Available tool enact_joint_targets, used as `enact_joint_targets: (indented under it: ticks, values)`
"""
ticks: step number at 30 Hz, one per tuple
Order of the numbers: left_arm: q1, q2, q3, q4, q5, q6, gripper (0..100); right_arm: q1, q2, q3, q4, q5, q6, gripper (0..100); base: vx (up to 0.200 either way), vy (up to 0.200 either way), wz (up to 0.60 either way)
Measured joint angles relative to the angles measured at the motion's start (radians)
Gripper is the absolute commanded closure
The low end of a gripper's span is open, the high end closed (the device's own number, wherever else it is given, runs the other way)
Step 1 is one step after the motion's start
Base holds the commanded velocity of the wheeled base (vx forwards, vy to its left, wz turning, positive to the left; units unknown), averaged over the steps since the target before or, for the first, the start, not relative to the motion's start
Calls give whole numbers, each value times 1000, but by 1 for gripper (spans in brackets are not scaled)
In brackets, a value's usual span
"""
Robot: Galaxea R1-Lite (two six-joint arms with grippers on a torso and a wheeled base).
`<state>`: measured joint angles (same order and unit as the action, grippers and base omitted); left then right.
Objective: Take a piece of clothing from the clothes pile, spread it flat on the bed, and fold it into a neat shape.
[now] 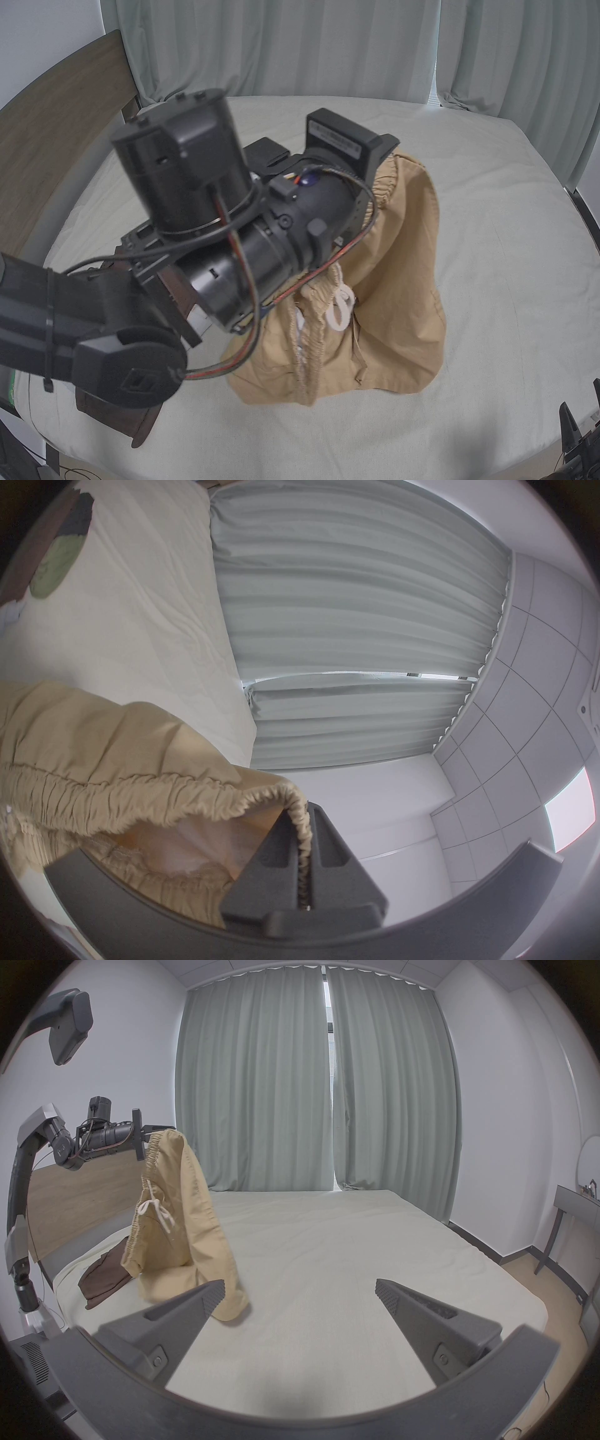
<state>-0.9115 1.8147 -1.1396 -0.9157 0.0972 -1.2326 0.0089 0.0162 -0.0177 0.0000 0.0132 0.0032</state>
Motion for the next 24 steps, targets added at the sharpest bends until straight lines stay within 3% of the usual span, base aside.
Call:
enact_joint_targets:
  ticks: [18, 24]
  values:
    - [-97, 156, -333, 167, -31, -61, 100, 1, 0, 0, 0, 0, -1, 0, 0, 0, 0]
    - [-116, 166, -455, 251, -27, -130, 100, 2, 0, 0, 0, 0, 0, 0, 0, 0, 0]
